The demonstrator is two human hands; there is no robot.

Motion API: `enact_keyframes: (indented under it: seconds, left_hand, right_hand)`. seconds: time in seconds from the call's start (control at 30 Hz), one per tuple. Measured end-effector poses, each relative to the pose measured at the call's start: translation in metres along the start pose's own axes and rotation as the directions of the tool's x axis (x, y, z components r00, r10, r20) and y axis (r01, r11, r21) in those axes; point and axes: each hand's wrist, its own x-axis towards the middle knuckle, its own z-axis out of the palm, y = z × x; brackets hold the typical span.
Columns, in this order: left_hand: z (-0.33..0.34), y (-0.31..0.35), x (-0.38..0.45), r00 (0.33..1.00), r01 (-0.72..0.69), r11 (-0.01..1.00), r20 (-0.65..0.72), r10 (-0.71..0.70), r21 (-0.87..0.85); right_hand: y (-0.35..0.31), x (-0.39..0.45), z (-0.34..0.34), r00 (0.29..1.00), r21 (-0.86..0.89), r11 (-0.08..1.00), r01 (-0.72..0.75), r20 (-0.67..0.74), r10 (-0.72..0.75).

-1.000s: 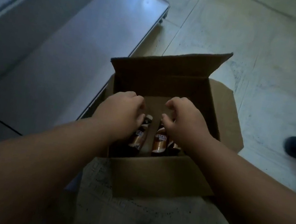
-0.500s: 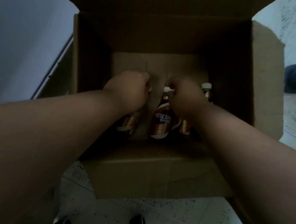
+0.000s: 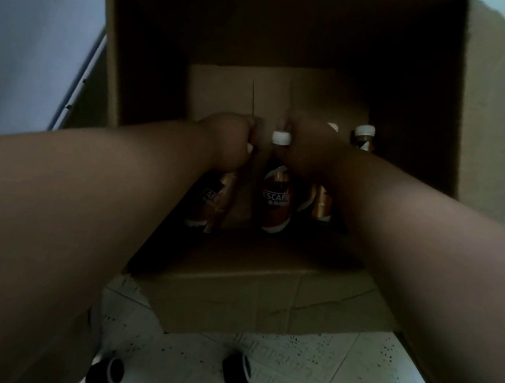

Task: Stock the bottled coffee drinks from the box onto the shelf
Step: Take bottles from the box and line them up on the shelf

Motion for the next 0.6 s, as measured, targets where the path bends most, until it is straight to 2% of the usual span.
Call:
enact_keyframes:
  seconds: [0.1, 0.17, 0.33, 0.6]
  left_hand:
    - [-0.010, 0.001, -0.024, 0.998, -0.012, 0.999, -0.054, 0.014, 0.040]
    - [-0.019, 0.005, -0.049, 0.994, 0.029, 0.998, -0.109, -0.023, 0.052]
    - [-0.042, 0.026, -0.122, 0.960, 0.086, 0.996, -0.267, -0.085, -0.007]
    - [-0.111, 0.045, -0.285, 0.837, 0.019, 1.000, -0.548, -0.004, 0.021]
  right_hand:
    - [-0.010, -0.019, -0.012, 0.999, -0.001, 1.000, -0.019, 0.040, 0.019]
    - [-0.016, -0.040, -0.021, 0.999, 0.017, 1.000, -0.015, 0.028, 0.015]
    - [-0.037, -0.099, -0.051, 0.988, 0.105, 0.994, -0.019, -0.149, 0.034]
    - [-0.132, -0.210, -0.118, 0.923, 0.078, 0.968, 0.238, -0.330, -0.200]
